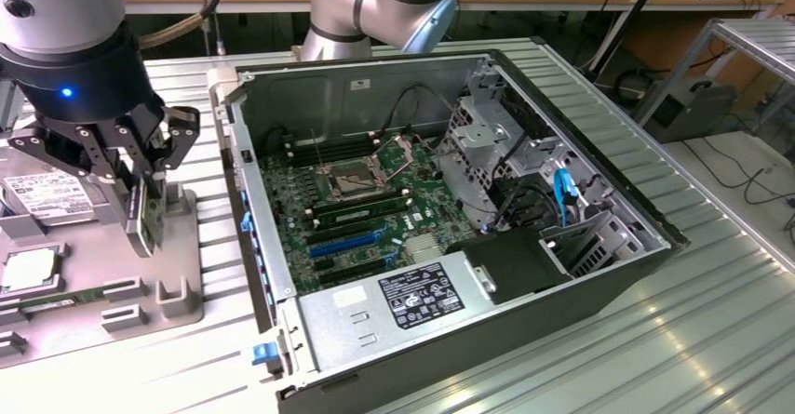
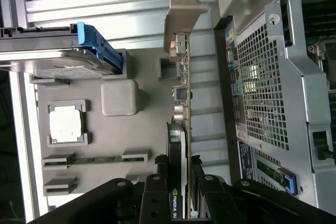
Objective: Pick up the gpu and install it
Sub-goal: 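Pick up the gpu and move the gpu toward the slot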
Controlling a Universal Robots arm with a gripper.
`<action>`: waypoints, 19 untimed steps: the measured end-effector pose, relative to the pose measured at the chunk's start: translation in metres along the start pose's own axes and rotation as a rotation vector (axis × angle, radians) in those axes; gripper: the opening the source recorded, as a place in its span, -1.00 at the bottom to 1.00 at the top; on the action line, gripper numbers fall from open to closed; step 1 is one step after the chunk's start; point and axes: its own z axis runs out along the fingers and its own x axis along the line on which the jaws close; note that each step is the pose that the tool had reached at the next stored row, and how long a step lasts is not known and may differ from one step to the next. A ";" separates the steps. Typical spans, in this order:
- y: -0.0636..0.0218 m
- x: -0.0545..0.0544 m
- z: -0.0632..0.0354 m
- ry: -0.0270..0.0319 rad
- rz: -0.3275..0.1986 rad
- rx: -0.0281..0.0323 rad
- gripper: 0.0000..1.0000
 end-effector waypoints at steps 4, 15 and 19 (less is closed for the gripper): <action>0.0006 0.000 -0.0091 0.0000 0.000 0.0000 -0.46; 0.0023 0.000 -0.0333 0.0000 0.000 0.0000 -0.46; 0.0027 0.000 -0.0395 0.0001 0.000 0.0000 -0.46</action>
